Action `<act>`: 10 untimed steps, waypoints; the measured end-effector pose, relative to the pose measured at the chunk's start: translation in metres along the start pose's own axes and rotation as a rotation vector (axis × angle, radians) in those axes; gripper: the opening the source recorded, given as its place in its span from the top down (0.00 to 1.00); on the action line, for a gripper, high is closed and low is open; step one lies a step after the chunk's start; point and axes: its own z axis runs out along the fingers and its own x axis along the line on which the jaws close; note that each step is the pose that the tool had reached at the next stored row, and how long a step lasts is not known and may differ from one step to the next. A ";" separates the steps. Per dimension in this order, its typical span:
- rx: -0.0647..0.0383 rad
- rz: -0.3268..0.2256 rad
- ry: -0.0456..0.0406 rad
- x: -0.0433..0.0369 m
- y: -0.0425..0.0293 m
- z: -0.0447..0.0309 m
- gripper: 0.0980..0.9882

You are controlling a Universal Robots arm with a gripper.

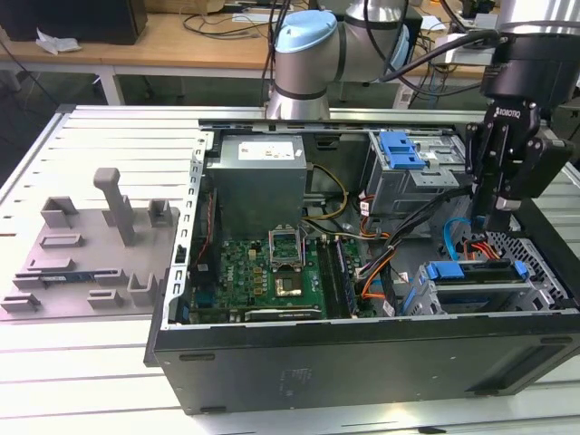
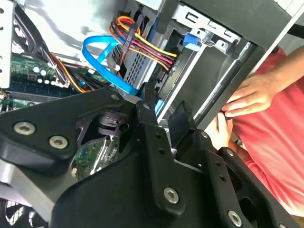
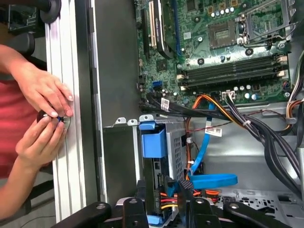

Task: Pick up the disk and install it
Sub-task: 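Insert the second disk wire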

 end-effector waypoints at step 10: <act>-0.015 0.047 0.0132 -0.0031 0.0021 0.0044 0.67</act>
